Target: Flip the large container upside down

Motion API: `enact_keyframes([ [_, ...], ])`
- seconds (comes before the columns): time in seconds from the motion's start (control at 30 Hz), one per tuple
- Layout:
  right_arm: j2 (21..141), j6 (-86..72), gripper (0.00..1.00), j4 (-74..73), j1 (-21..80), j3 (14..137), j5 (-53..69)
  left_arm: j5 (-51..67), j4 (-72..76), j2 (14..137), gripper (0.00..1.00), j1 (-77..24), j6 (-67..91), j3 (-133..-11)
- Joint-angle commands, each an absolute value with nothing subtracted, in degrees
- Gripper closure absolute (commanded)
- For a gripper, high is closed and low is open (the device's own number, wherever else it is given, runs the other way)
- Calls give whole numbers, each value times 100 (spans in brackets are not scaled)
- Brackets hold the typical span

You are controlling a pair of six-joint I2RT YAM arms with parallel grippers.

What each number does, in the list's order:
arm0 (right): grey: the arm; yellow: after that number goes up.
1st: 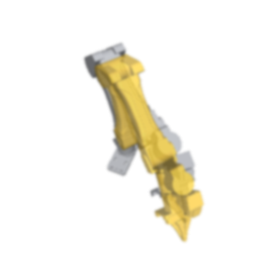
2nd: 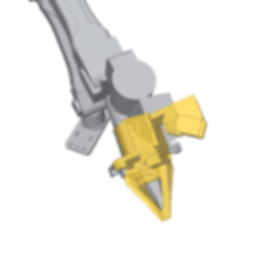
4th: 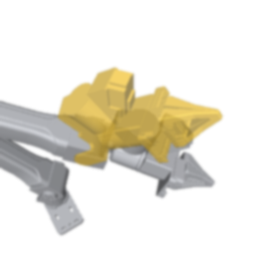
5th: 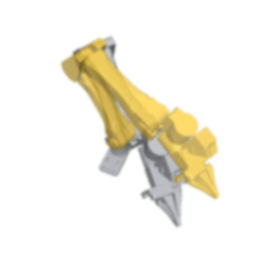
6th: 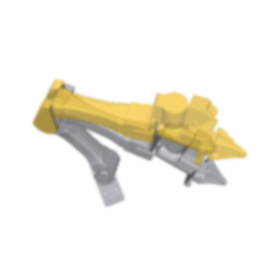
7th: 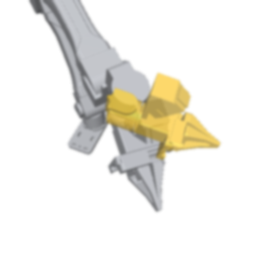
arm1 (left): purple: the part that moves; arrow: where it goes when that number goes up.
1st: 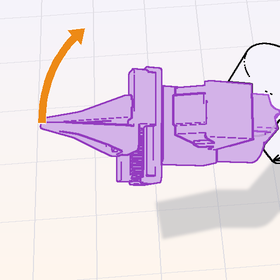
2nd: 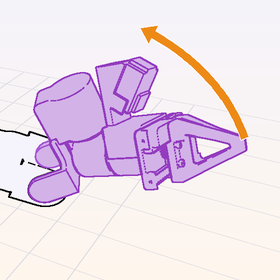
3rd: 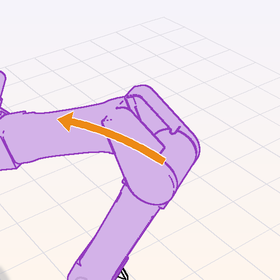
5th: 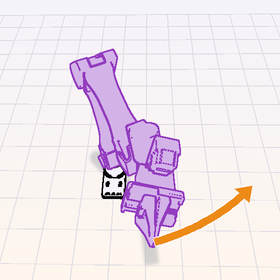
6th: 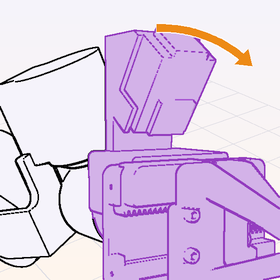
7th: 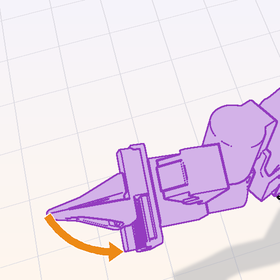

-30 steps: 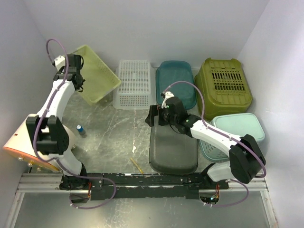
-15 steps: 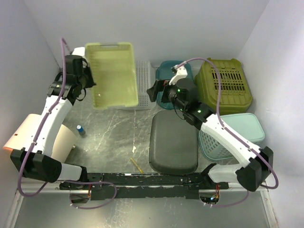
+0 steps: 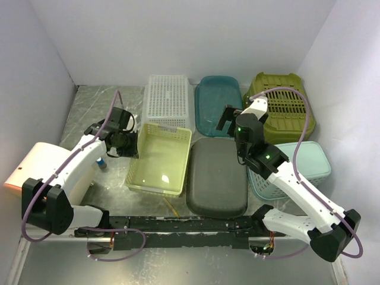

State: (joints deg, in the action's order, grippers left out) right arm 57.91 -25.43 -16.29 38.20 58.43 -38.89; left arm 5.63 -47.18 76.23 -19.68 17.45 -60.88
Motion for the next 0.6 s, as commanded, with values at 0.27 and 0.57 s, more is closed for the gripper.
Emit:
enact_keyframes([
  [0.27,6050,-2484,0,-1674,3789,5769,-3667,619,-4517,7158,91,-1947,2399,-5464],
  [0.57,5939,-2496,0,-1714,3788,5624,-3630,-500,-5272,6997,2,-2010,2407,-6954],
])
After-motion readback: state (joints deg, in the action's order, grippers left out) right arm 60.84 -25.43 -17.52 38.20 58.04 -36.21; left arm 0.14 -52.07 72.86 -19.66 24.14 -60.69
